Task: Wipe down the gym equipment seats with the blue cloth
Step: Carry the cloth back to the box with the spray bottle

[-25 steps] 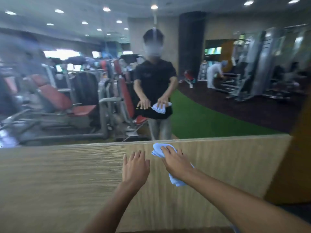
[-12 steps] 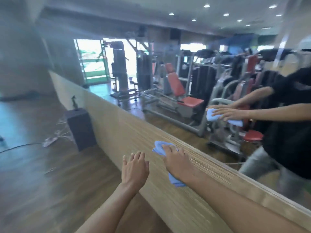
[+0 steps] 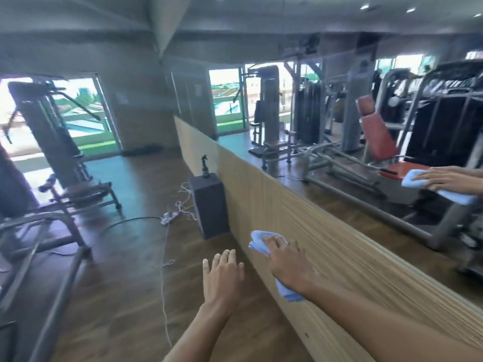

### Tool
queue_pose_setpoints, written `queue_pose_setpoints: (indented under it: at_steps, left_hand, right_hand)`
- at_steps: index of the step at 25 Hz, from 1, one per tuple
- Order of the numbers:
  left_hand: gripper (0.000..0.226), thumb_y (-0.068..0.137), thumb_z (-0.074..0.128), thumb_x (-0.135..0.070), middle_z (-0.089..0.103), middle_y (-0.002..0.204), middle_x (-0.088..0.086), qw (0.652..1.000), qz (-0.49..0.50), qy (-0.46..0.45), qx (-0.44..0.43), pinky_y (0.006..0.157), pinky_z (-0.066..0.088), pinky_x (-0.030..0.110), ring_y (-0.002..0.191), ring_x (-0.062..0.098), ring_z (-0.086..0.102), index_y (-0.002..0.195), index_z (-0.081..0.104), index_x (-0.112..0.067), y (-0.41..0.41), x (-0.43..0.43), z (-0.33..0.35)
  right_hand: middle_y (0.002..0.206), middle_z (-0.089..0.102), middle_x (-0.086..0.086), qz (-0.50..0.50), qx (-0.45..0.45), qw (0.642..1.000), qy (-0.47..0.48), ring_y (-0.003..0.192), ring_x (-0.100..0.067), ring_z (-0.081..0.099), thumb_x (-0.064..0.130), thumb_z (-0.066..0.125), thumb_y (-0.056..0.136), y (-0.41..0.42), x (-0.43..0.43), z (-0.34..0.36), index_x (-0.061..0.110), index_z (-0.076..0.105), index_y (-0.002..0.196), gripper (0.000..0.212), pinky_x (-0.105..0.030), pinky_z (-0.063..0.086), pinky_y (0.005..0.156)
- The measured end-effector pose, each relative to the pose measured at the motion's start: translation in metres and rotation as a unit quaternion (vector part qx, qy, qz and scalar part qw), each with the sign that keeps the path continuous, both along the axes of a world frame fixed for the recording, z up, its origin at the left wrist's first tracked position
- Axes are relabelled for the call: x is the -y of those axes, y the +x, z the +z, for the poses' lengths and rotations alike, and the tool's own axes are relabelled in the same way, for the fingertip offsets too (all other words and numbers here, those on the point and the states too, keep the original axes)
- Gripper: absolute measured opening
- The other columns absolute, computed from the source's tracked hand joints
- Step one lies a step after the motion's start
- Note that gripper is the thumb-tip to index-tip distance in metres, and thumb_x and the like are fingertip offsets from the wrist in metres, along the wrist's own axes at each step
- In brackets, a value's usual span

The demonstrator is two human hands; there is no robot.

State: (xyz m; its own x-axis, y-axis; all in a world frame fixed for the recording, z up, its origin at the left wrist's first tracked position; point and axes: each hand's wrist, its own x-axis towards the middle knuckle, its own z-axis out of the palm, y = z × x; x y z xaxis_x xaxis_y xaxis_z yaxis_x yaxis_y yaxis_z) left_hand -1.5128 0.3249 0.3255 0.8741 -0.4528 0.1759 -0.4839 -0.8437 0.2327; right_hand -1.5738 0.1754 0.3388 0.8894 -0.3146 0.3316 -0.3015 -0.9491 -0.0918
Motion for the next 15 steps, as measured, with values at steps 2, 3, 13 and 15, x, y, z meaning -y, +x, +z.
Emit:
queue_pose_setpoints:
  at_steps: [2, 3, 13, 15]
  left_hand:
    - [0.051, 0.101, 0.032, -0.039, 0.030, 0.156, -0.005, 1.000, 0.021, 0.006, -0.001, 0.120, 0.010, 0.044, 0.145, 0.016, 0.023, 0.149, 0.028, -0.022, 0.061, -0.004, 0.003]
    - [0.051, 0.101, 0.033, -0.039, 0.031, 0.156, -0.005, 1.000, 0.029, 0.007, -0.001, 0.120, 0.010, 0.044, 0.145, 0.016, 0.023, 0.149, 0.029, -0.022, 0.087, -0.004, 0.004]
    - [0.050, 0.100, 0.034, -0.037, 0.035, 0.154, -0.003, 0.994, 0.107, 0.014, -0.003, 0.119, 0.012, 0.047, 0.143, 0.019, 0.027, 0.147, 0.032, -0.020, 0.420, 0.056, -0.001]
    - [0.051, 0.100, 0.034, -0.038, 0.033, 0.155, -0.002, 0.993, 0.116, 0.011, 0.000, 0.119, 0.010, 0.047, 0.144, 0.019, 0.026, 0.148, 0.030, -0.019, 0.488, 0.075, 0.003]
  right_hand:
    - [0.101, 0.068, -0.002, 0.024, -0.005, 1.000, 0.009, 0.068, -0.035, 0.062, 0.033, 0.046, 0.086, 0.066, 0.001, 0.002, 0.018, 0.059, 0.109, 0.030, -0.042, 0.052, 0.058]
    - [0.116, 0.063, -0.002, 0.031, -0.009, 0.999, 0.026, 0.084, -0.037, 0.061, 0.032, 0.042, 0.092, 0.095, 0.001, 0.003, 0.018, 0.054, 0.120, 0.033, -0.044, 0.050, 0.071]
    - [0.136, 0.047, -0.004, 0.134, -0.020, 0.990, 0.034, 0.106, -0.036, 0.051, 0.029, 0.036, 0.099, 0.452, 0.080, -0.009, 0.022, 0.039, 0.133, 0.034, -0.044, 0.043, 0.091]
    - [0.136, 0.047, -0.003, 0.142, -0.018, 0.989, 0.031, 0.104, -0.037, 0.051, 0.028, 0.036, 0.099, 0.531, 0.103, -0.002, 0.023, 0.039, 0.133, 0.035, -0.045, 0.043, 0.090]
